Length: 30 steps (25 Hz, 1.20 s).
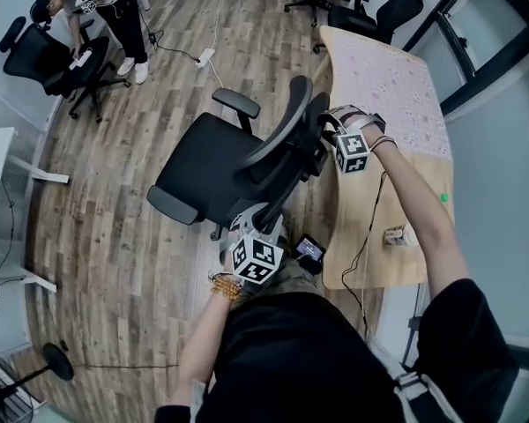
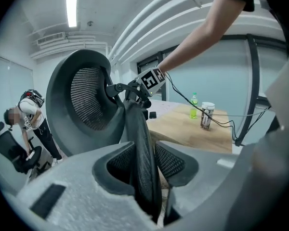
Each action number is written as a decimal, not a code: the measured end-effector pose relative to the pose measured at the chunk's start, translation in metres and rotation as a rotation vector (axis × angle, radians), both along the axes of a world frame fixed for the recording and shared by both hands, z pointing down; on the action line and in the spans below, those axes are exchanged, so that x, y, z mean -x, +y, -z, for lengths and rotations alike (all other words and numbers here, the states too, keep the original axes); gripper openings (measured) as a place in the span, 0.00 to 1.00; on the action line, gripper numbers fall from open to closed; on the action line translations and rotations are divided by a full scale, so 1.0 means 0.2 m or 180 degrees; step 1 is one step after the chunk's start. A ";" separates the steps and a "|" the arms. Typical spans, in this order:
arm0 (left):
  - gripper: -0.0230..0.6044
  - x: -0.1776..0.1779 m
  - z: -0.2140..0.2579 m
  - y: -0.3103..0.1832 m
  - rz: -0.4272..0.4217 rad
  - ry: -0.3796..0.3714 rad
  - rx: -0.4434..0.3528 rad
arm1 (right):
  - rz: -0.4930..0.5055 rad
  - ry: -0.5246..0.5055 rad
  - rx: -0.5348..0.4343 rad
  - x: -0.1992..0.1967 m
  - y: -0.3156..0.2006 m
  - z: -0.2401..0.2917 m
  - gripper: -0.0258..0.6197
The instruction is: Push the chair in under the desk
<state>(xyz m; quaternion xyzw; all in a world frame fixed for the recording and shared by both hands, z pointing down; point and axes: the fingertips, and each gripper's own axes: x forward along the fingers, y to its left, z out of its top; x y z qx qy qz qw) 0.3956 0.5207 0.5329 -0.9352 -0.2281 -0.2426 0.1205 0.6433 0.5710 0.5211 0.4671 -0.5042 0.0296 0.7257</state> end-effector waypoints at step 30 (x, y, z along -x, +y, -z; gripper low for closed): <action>0.22 0.20 -0.03 -0.24 -0.0011 -0.0011 -0.0025 | 0.0058 -0.0155 0.0602 0.24 -0.17 -0.19 0.33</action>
